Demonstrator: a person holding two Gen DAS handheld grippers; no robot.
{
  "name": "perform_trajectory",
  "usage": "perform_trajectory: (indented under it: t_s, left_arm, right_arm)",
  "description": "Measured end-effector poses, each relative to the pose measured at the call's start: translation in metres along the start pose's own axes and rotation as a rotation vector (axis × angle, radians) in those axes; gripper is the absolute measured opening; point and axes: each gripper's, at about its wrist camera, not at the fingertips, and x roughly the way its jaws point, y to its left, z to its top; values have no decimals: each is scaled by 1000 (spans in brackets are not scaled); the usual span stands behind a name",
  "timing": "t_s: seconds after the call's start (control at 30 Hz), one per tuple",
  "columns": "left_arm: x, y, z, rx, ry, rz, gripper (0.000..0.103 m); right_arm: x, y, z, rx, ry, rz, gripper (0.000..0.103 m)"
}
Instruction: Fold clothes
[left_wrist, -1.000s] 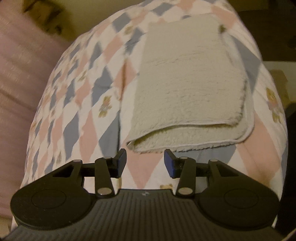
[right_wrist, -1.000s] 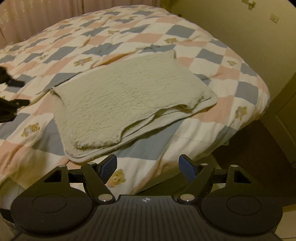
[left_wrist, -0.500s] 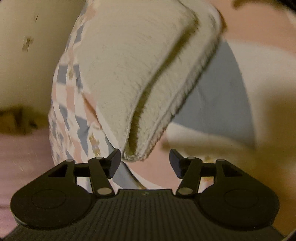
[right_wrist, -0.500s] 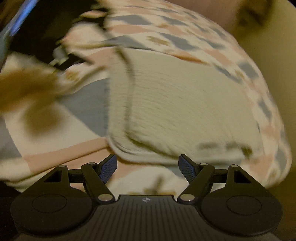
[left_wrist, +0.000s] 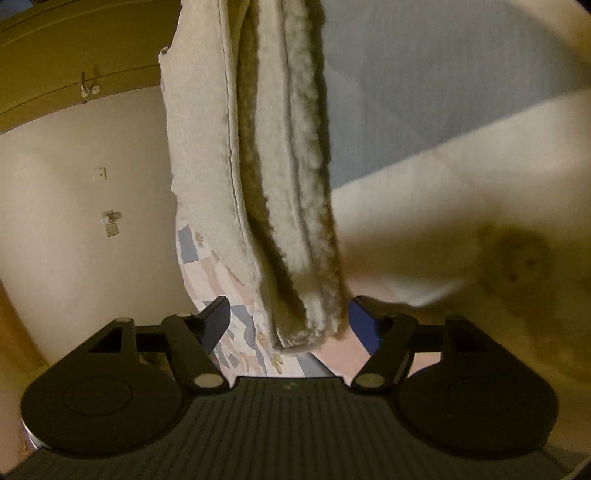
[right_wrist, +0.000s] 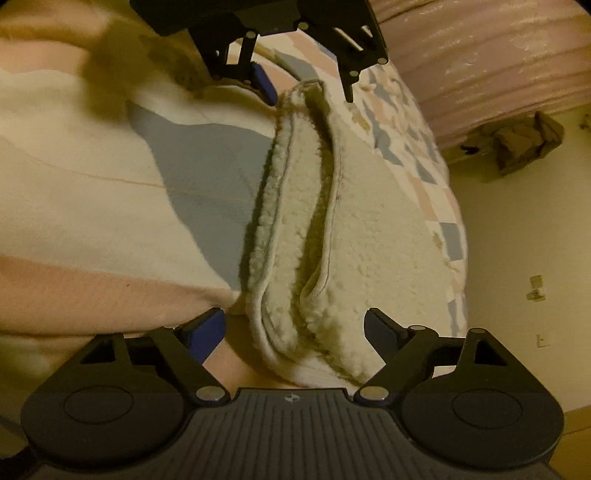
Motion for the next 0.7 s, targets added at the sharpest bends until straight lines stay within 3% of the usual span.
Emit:
perform_trajectory:
  t_s: [0.07,0.1,0.13,0.17,0.27,0.4,0.53,0.7]
  left_arm:
    - [9,-2,-3,0,-8,3,68]
    - [13,-2,-4,1,-14,-5,63]
    - [17,0,-5,-3,-16,-21,55]
    - [20,4,-6,-11,-13,-44,35]
    - [19,19,-11,-45,-22,-103,23]
    - [14,68,-22,-168,-27,-177,21]
    - [17,134,-41,-302,-25,-215,21]
    - [57,253,-20,-485,-29,-249,21]
  right_arm:
    - [9,1,4,23,18,-31,79]
    - [14,2,7,24,28,-39,73]
    - [19,2,9,19,36,-34,55]
    - [23,1,10,16,44,-19,38]
    - [29,-18,7,65,51,67,26]
    - [19,-84,-3,292,18,263,21]
    - [21,-180,-31,631,-16,514,20]
    - [57,-293,-87,973,-40,717,18]
